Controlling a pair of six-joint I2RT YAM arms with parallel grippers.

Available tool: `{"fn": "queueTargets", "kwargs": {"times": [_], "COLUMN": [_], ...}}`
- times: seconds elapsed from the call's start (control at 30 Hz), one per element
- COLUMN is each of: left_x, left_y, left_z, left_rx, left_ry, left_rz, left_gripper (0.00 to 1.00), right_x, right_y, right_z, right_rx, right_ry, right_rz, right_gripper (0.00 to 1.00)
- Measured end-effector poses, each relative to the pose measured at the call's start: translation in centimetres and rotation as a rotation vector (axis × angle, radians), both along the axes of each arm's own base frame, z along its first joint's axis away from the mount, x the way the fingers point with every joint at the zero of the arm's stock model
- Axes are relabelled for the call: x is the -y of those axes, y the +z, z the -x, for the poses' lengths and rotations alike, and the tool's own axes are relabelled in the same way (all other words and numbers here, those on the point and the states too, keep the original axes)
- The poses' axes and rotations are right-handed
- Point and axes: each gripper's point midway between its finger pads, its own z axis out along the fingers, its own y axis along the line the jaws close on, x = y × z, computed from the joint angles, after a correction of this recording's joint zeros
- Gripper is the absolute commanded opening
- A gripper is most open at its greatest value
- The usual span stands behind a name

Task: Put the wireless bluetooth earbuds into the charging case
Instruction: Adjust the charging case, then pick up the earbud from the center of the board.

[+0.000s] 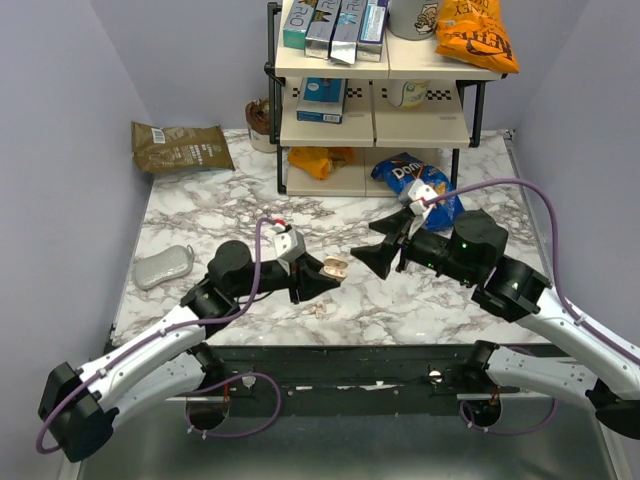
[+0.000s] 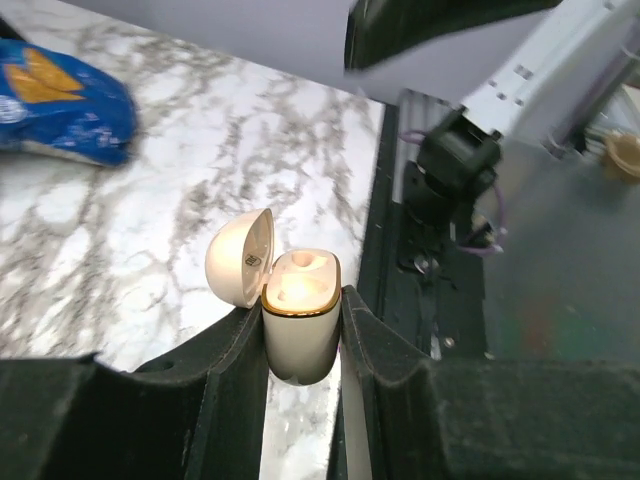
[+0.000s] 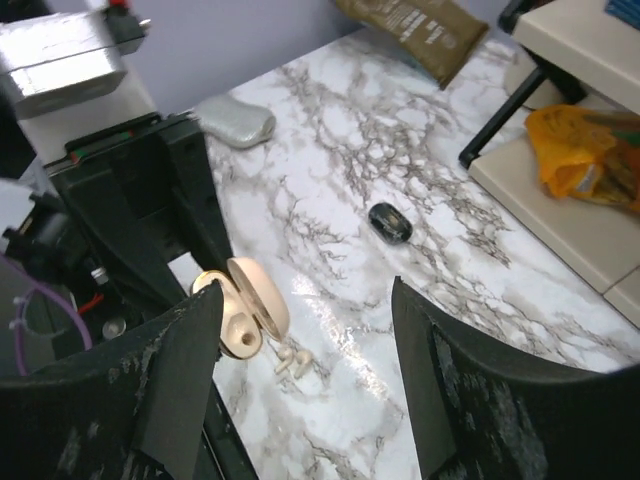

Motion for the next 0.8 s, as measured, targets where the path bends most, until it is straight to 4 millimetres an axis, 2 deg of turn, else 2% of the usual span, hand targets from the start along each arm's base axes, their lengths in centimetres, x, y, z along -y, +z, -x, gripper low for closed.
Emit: {"fn": "queueTargets", "kwargs": {"times": [0.07,0.17,0.27,0.33,0.43,0.5,0.67,0.8], "left_x": [-0.9,-2.6,-4.3,-5.7,-7.3,-8.1,-9.2,-9.5], "left_y": [-0.1,0.0,0.2,0.7,1.1,1.1,0.1,-0.6], "left_z": [-0.3,-1.0,-1.7,-2.1,-2.7,-3.0,-3.8,-4.0], "left_rx": [0.000,-0.002,-0.005,-0.008,-0.015,-0.029,-0.084,-0.114], "left_ry": [0.068,0.189,0.304,0.386,0.482,0.531,0.613,0.641], "left_rz": [0.016,0.048,0.078,0.111,0.160,0.181,0.186,0.174], "left_gripper": [0.00,0.00,0.00,0.00,0.00,0.00,0.00,0.00], "right_x": [0.6,0.8,0.0,-0.7,-1.3,-1.6,-3.3,-4.8], "right_y": [0.1,-2.4,-7.7,-12.2,-18.8,-21.2,-24.2,-25.3], "right_z": [-0.7,-1.4,-2.0,-2.0,-1.1,-0.5,0.1,-0.2], "right_rx": [-0.005,-0.055,-0.153,-0.240,-0.381,-0.439,-0.534,-0.578], "right_ry": [-0.062,-0.119,-0.139,-0.133,-0.106,-0.087,-0.019,0.011], "right_rz": [-0.041,-0.048,0.014,0.081,0.187,0.220,0.263,0.291], "right_gripper": [0.73,0.69,0.56,0.49,0.47,0.48,0.53,0.53]}}
